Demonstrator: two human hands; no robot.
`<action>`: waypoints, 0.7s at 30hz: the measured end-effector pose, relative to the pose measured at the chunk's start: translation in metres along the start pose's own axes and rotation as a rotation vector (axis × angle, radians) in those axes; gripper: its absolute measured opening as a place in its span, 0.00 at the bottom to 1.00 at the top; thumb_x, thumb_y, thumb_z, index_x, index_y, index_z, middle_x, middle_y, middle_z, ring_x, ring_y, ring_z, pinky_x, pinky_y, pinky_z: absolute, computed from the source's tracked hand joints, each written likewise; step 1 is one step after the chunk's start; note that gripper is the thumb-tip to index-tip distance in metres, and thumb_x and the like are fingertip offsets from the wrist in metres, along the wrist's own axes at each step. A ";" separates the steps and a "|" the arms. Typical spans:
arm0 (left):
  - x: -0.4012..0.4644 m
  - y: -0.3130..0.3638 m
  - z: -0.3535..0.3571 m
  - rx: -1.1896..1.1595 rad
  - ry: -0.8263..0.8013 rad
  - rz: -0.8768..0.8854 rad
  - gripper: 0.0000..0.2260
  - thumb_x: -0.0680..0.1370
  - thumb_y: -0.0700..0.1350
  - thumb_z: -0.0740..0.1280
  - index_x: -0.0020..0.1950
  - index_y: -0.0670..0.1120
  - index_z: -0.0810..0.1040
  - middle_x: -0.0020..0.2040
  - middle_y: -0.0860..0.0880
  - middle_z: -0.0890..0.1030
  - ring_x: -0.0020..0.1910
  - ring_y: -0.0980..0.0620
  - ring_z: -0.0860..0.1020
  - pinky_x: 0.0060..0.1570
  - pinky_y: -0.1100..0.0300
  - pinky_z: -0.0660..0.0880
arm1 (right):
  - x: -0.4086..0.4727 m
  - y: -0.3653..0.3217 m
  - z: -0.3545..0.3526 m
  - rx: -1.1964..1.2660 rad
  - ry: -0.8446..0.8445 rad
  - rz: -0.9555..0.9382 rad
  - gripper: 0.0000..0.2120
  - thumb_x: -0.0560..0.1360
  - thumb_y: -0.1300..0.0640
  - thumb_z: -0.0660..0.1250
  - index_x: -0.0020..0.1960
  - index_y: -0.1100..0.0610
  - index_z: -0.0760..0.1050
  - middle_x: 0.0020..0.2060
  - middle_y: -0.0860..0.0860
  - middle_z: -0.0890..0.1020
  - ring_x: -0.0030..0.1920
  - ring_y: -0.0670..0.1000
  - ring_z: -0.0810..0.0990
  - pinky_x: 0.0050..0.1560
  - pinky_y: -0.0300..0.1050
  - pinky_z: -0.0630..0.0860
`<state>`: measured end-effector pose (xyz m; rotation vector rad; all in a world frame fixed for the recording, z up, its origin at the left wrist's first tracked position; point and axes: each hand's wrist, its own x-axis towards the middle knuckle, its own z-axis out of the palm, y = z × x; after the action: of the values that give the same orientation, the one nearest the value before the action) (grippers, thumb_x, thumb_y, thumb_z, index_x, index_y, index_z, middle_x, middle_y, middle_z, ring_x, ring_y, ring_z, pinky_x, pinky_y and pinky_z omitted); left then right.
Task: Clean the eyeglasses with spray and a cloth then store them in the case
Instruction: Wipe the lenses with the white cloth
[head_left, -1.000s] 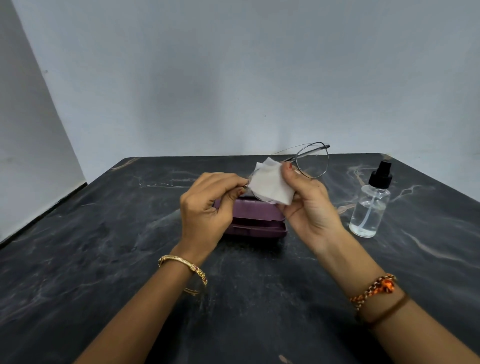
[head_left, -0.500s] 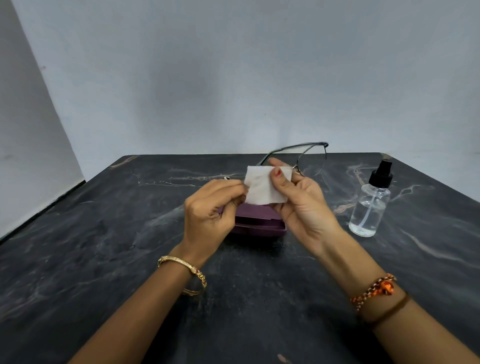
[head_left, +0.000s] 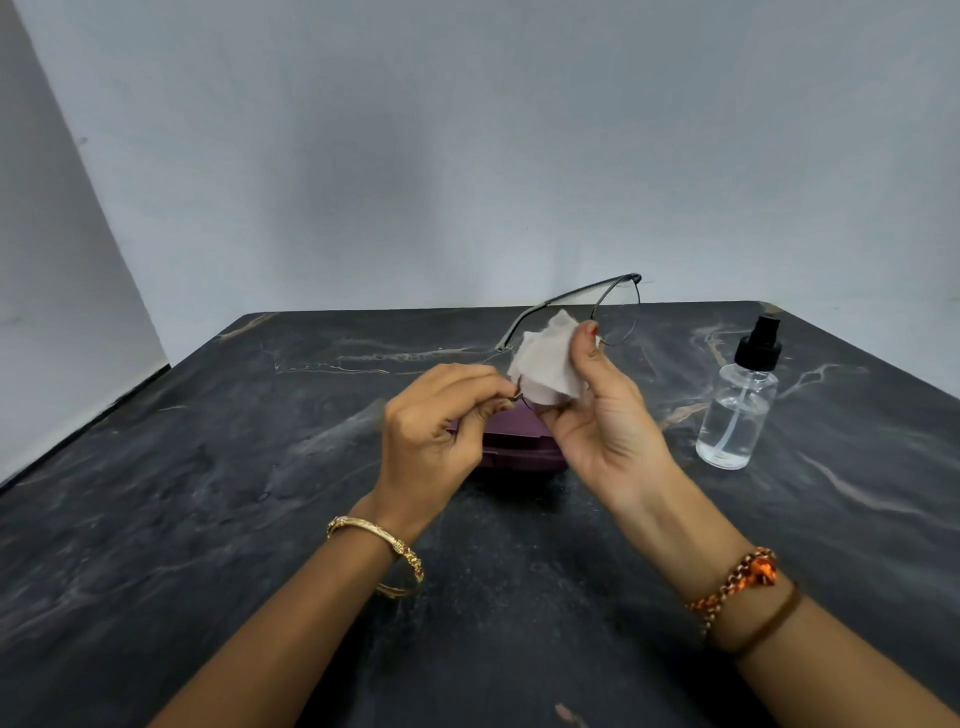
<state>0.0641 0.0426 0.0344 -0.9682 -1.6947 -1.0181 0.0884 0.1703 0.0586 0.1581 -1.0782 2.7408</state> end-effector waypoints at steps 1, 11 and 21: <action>-0.001 0.000 0.001 -0.002 -0.002 -0.006 0.05 0.67 0.29 0.70 0.40 0.35 0.81 0.38 0.42 0.83 0.41 0.54 0.78 0.44 0.65 0.77 | 0.000 0.001 -0.001 0.000 -0.001 -0.007 0.14 0.61 0.53 0.66 0.46 0.57 0.74 0.42 0.54 0.80 0.39 0.48 0.82 0.33 0.39 0.80; 0.007 -0.001 -0.006 -0.030 0.060 -0.084 0.07 0.67 0.27 0.67 0.42 0.35 0.81 0.42 0.47 0.78 0.41 0.55 0.78 0.45 0.70 0.76 | 0.003 -0.012 -0.006 -0.227 -0.128 -0.020 0.17 0.59 0.64 0.69 0.48 0.59 0.75 0.32 0.48 0.84 0.36 0.44 0.83 0.37 0.37 0.80; 0.002 0.005 0.000 0.027 0.034 0.010 0.07 0.66 0.26 0.69 0.40 0.35 0.81 0.38 0.41 0.83 0.40 0.54 0.77 0.44 0.67 0.75 | -0.002 0.000 0.000 0.076 -0.031 -0.011 0.21 0.51 0.51 0.71 0.43 0.56 0.75 0.32 0.49 0.83 0.34 0.46 0.83 0.31 0.38 0.79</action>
<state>0.0680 0.0445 0.0369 -0.9360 -1.6703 -0.9977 0.0902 0.1702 0.0587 0.2172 -0.9776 2.7794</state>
